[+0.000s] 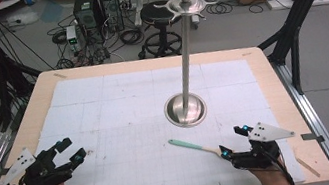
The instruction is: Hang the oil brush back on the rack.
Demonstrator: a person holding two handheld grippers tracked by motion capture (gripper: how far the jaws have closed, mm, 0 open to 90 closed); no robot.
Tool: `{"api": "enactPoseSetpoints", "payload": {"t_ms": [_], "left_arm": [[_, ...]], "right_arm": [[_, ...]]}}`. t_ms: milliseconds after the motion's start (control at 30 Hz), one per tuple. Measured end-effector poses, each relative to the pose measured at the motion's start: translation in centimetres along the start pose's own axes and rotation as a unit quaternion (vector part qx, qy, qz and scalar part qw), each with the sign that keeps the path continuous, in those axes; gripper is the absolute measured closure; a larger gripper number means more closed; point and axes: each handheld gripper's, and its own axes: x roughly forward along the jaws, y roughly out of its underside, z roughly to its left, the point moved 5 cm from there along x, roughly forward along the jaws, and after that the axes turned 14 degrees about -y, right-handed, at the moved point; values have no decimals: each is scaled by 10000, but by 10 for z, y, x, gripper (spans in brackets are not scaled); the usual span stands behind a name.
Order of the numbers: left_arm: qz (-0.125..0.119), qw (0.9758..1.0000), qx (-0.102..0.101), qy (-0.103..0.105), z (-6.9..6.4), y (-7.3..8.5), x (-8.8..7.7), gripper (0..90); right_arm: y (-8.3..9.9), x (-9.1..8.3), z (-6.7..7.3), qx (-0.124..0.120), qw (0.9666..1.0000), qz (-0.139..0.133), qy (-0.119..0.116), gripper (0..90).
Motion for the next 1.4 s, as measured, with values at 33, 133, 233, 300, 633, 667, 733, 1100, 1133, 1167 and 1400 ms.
{"api": "enactPoseSetpoints", "payload": {"t_ms": [33,133,233,300,633,667,733,1100,1133,1167,1400], "left_arm": [[12,10000,10,20,-1,1,1,243],[74,10000,40,14,-1,2,3,229],[62,10000,18,19,0,2,2,225],[56,10000,8,26,-1,2,3,224],[82,10000,5,42,-1,2,3,222],[75,10000,6,41,-1,2,3,222],[82,10000,15,48,-1,2,3,222],[124,9999,26,68,-2,3,3,222],[125,9999,22,71,-2,3,3,222],[132,9999,24,72,-2,3,3,222],[140,9999,7,61,-2,3,3,224]], "right_arm": [[0,2,1,-20,9999,36,-97,210],[2,12,2,-41,9991,247,-352,247],[4,23,2,-76,9971,538,-533,290],[5,30,1,-133,9956,726,-572,303],[7,60,-4,-266,9861,1374,-891,429],[7,66,-5,-263,9844,1480,-911,447],[7,71,-6,-289,9833,1532,-940,461],[15,85,-9,-371,9738,1972,-1072,600],[15,85,-9,-371,9738,1972,-1072,600],[15,85,-9,-362,9735,1979,-1084,617],[15,83,-9,-494,9724,2023,-1049,788]]}}
